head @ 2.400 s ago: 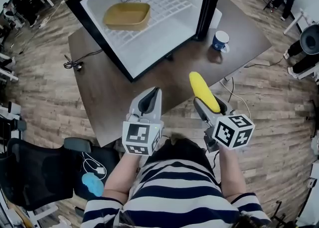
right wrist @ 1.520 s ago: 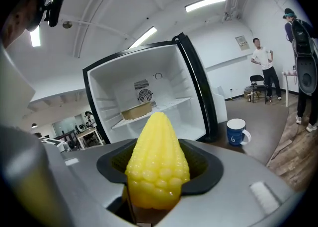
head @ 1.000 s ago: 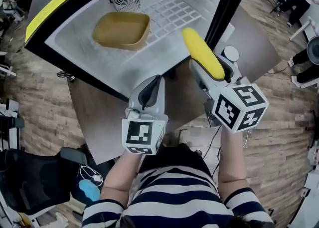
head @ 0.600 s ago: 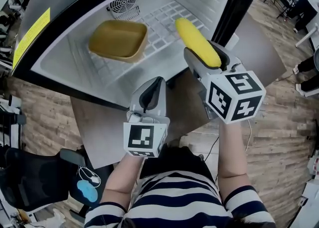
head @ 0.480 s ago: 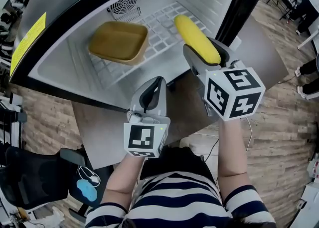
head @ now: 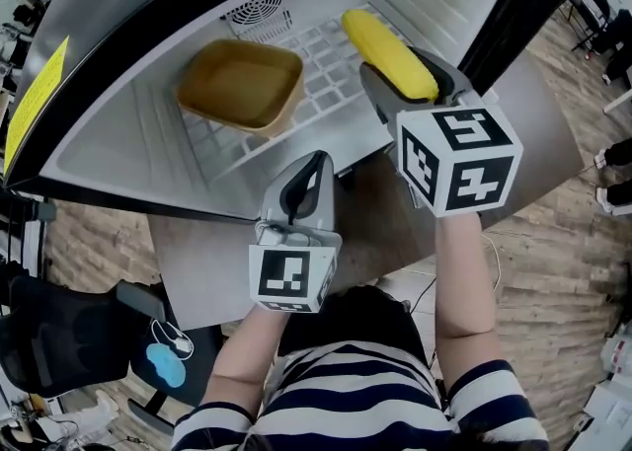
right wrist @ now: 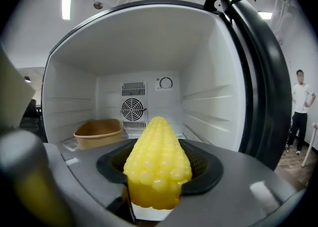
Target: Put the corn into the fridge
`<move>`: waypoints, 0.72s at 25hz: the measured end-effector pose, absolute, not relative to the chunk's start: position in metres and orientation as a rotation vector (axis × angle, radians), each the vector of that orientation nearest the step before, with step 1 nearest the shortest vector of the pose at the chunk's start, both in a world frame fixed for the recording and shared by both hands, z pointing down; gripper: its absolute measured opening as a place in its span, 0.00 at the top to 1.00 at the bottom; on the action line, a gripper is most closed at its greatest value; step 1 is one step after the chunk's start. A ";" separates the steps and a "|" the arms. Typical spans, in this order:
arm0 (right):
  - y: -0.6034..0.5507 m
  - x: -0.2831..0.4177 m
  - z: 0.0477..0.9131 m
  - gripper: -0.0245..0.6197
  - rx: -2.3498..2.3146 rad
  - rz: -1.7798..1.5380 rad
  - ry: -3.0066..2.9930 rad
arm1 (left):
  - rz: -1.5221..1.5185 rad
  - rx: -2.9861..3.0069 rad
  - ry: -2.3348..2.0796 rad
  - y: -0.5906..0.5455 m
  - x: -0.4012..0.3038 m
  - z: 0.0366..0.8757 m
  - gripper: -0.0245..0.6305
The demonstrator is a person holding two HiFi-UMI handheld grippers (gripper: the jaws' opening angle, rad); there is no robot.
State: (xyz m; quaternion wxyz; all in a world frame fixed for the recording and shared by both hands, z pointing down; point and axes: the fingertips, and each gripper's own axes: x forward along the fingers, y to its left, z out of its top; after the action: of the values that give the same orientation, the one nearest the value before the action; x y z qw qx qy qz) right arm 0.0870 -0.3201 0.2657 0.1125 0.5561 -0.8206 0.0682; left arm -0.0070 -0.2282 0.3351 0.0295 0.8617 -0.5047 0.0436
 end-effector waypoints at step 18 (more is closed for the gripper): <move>-0.356 0.069 0.282 0.58 1.510 0.058 -2.284 | 0.155 2.617 -1.581 -0.245 -0.016 0.345 0.96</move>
State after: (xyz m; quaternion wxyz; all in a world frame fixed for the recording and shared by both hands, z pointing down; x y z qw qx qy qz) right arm 0.0695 -0.3565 0.2822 0.2002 0.5401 -0.8172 0.0207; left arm -0.0157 -0.2445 0.3453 0.0399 0.8541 -0.5161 0.0505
